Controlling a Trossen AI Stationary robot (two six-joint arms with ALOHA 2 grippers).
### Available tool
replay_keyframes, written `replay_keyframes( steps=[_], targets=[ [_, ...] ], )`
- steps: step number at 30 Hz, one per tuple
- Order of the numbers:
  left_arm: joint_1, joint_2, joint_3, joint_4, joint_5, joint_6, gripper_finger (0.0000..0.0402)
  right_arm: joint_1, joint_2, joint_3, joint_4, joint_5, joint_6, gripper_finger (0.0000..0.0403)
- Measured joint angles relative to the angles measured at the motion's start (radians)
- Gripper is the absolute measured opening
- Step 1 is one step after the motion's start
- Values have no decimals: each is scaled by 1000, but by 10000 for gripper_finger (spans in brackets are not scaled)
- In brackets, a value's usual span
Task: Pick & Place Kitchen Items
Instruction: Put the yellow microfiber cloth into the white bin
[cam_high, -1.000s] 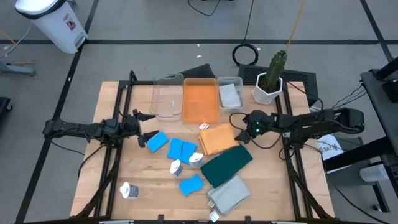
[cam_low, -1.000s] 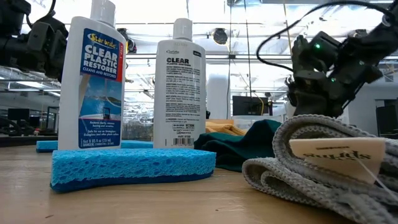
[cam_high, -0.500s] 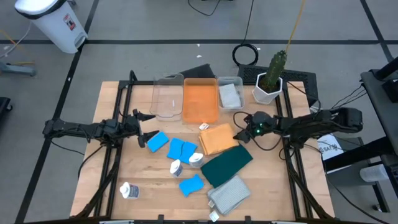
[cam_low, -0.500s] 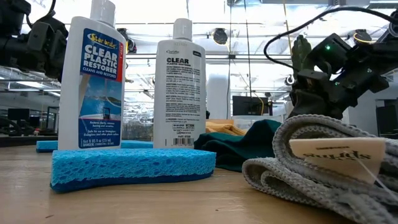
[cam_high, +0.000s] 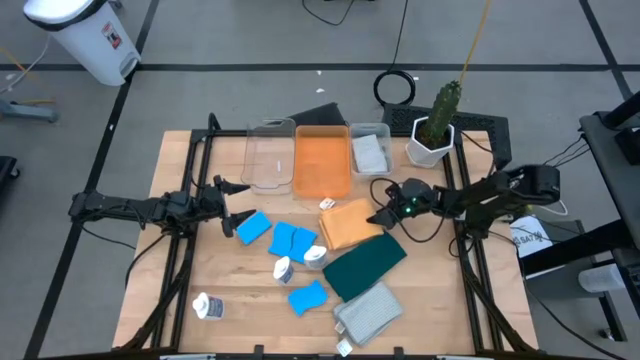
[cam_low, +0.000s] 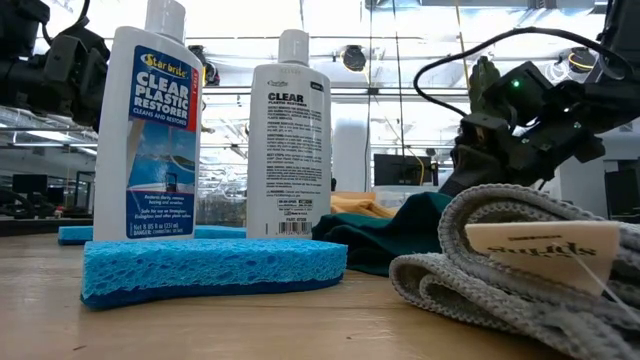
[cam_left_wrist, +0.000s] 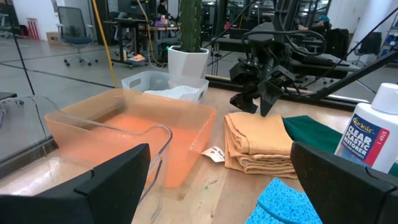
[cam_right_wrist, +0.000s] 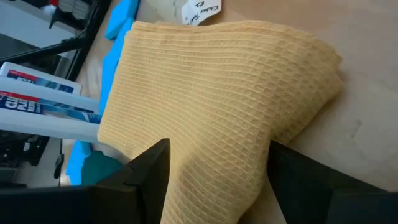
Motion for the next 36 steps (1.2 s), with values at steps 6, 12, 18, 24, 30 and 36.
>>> replay_keyframes(
  steps=[6,12,18,24,30,36],
  targets=[
    [0,0,0,0,0,0,395,13,36,8,4,4,-28,213],
    [0,0,0,0,0,0,395,13,37,7,-2,3,-44,181],
    [0,0,0,0,0,0,395,14,38,7,-5,4,-64,132],
    [0,0,0,0,0,0,395,13,38,6,1,4,-99,74],
    [0,0,0,0,0,0,395,13,19,3,21,3,-142,12],
    [0,0,0,0,0,0,395,13,-101,2,34,-1,-169,5]
  ],
)
